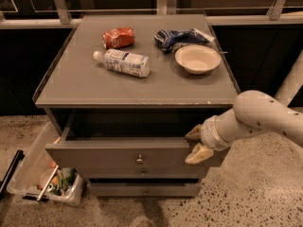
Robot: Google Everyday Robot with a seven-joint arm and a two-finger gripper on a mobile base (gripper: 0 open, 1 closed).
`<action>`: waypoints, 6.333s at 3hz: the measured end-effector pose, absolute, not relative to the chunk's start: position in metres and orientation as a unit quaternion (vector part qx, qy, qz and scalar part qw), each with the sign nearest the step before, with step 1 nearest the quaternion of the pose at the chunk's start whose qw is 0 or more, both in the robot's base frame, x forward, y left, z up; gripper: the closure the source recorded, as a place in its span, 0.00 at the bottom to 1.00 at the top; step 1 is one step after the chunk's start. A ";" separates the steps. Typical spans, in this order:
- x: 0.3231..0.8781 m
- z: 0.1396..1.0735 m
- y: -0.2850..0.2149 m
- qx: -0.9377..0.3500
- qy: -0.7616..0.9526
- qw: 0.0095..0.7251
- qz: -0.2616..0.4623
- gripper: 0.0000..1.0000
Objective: Open top drawer
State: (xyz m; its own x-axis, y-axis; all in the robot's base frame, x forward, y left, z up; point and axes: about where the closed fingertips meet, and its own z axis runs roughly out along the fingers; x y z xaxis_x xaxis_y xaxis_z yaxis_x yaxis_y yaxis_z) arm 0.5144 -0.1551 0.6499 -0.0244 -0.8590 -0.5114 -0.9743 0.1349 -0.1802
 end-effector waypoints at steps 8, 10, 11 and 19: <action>0.469 0.638 -0.160 -0.647 0.705 0.246 0.155 0.34; 0.421 0.630 -0.162 -0.658 0.694 0.251 0.149 0.15; 0.407 0.630 -0.164 -0.659 0.693 0.253 0.149 0.38; 0.366 0.631 -0.176 -0.658 0.690 0.253 0.163 0.12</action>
Offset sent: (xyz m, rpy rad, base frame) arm -0.1389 -0.0420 -0.0354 0.1155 0.1601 0.0284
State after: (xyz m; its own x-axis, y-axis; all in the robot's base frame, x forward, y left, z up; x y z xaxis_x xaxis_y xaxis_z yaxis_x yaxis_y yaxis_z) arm 0.3664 -0.1758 0.6310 -0.0056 -0.8260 -0.5636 -0.9907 0.0811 -0.1091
